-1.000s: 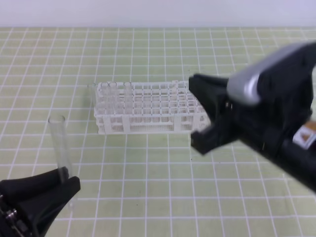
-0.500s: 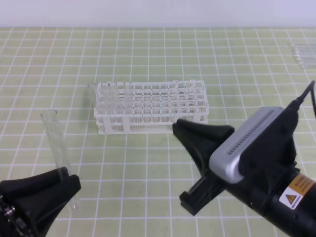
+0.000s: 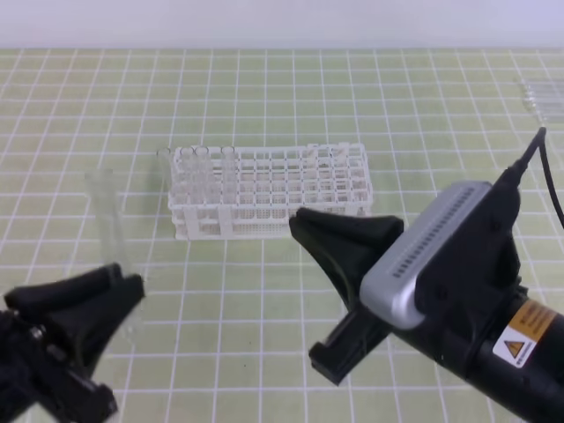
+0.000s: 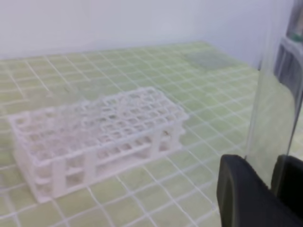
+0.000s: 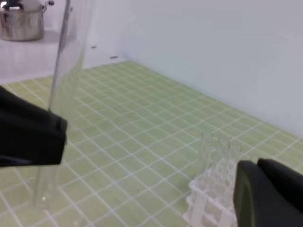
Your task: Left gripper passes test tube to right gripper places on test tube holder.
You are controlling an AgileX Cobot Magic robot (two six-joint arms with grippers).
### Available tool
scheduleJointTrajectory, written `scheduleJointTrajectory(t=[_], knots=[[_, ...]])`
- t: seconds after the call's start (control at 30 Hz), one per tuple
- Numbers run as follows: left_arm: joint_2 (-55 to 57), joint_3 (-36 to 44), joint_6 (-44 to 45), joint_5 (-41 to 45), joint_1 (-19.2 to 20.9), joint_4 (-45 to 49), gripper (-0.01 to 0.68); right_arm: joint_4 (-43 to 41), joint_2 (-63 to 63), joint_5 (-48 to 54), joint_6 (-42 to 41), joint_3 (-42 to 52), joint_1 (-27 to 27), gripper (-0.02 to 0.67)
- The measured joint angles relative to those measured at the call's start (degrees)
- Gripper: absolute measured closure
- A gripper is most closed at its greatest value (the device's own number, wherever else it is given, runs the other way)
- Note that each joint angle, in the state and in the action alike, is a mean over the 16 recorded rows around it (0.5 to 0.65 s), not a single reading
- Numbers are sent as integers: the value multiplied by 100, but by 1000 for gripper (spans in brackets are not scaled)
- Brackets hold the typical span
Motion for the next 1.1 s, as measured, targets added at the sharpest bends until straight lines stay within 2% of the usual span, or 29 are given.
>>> scheduleJointTrajectory(t=[0.23, 0.43, 0.7, 1.1], knots=[[266, 1, -65, -701, 648, 171, 669, -596, 0, 19, 610, -285, 10, 643], [612, 1, -28, -1401, 919, 178, 670, -1368, 3, -63, 1378, -488, 26, 631], [1105, -2, 5, -2039, 973, 188, 667, -1989, 94, -205, 2003, -639, 44, 617], [1335, -2, 202, -2272, 974, 186, 668, -2086, 370, 99, 2201, -937, 47, 613]])
